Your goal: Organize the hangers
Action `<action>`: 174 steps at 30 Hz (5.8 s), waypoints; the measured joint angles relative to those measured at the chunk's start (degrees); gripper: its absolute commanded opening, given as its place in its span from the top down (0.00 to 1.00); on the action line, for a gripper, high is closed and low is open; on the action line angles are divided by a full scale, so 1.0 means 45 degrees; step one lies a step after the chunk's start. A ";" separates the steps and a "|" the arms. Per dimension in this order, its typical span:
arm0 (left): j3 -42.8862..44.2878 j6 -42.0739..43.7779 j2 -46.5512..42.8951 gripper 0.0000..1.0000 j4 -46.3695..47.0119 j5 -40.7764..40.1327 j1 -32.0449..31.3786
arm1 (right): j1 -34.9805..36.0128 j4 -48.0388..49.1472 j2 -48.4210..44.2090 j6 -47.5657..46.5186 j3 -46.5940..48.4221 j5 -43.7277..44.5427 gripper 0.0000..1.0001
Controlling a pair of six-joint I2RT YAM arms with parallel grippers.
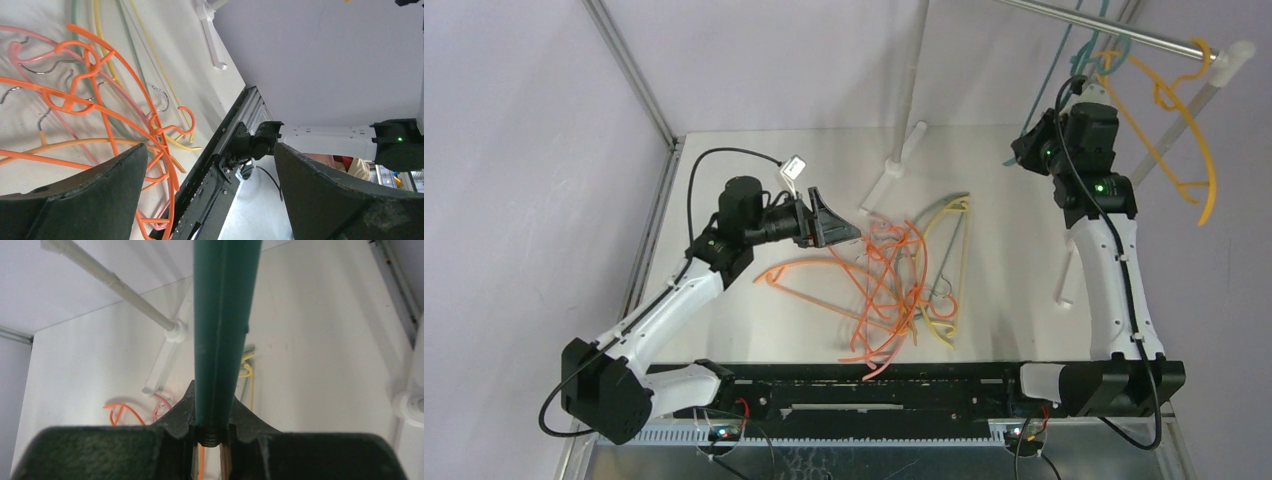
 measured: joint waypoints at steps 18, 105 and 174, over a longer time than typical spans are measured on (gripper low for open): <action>-0.0073 -0.0005 0.0389 0.00 0.0209 0.0102 0.0903 | -0.1996 -0.1185 0.1763 -0.0981 0.2161 -0.1243 1.00; -0.2467 0.1214 0.1846 0.02 0.0777 -0.1404 0.1384 | 0.9782 -0.3429 -0.5226 0.3546 -0.6771 0.2249 0.34; -0.3580 0.1214 0.1685 0.04 0.0491 -0.2001 0.1370 | 0.7975 -0.1685 -0.2929 0.1763 -0.6635 0.2443 1.00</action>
